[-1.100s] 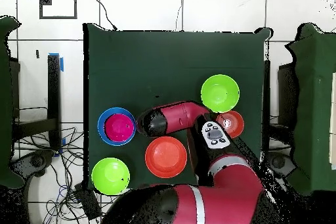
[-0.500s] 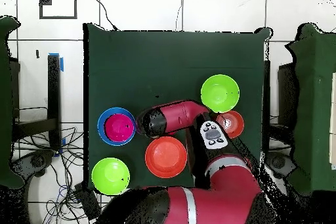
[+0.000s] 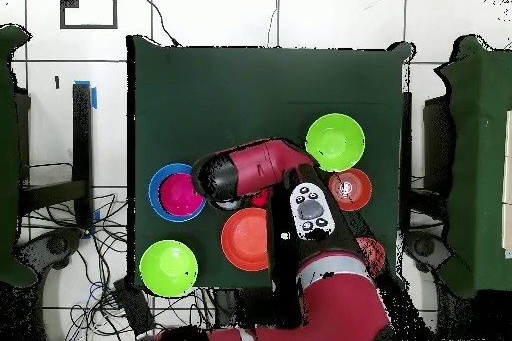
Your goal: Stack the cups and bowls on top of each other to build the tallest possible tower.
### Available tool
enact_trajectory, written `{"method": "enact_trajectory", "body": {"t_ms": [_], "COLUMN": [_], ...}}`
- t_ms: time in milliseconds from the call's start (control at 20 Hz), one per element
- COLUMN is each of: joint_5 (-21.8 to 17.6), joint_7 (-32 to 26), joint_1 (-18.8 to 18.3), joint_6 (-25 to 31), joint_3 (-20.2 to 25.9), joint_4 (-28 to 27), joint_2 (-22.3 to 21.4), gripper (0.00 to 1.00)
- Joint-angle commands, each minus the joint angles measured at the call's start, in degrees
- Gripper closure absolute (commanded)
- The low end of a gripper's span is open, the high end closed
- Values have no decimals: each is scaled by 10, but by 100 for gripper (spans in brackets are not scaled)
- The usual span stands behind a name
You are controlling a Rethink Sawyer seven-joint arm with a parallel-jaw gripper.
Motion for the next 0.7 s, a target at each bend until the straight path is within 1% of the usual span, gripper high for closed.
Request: {"method": "enact_trajectory", "body": {"t_ms": [50, 300, 700], "joint_5": [-21, -23, -23], "joint_7": [-80, -67, -71], "joint_1": [7, 7, 1], "joint_6": [71, 62, 58], "joint_3": [26, 21, 24], "joint_4": [-43, -39, -41], "joint_2": [-18, -20, -16], "gripper": [100, 100, 100]}}
